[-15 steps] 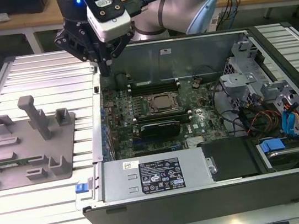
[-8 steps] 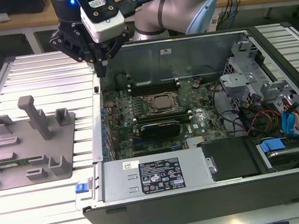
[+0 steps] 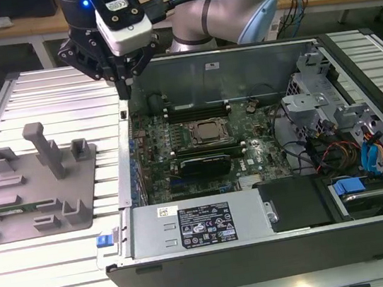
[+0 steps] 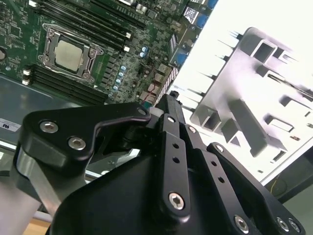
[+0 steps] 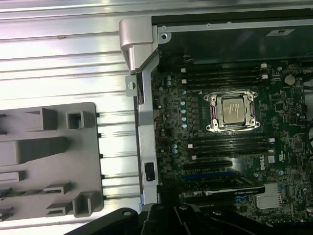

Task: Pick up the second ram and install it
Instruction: 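Reach for the second ram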

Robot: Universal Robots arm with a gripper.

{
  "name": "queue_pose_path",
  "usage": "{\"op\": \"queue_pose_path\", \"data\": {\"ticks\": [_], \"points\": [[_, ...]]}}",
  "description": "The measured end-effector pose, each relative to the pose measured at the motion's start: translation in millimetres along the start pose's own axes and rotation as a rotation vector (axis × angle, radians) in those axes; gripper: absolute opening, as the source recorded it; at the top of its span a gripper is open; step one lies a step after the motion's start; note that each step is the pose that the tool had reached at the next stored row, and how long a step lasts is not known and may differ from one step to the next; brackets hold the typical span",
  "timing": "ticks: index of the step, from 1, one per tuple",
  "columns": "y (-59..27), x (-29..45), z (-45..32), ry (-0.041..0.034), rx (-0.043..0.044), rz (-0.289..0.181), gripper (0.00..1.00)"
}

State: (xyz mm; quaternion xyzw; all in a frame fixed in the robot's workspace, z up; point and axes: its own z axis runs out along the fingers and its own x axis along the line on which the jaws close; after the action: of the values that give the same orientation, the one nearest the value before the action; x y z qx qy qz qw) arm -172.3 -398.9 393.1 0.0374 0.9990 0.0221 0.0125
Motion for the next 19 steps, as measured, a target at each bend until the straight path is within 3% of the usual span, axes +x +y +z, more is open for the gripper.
{"op": "queue_pose_path", "data": {"ticks": [8,19], "points": [[-0.5,6.3,-0.2,0.0001,0.0001,0.0,0.08],[-2.0,26.6,-0.7,0.0001,0.0001,0.0,0.08]]}}
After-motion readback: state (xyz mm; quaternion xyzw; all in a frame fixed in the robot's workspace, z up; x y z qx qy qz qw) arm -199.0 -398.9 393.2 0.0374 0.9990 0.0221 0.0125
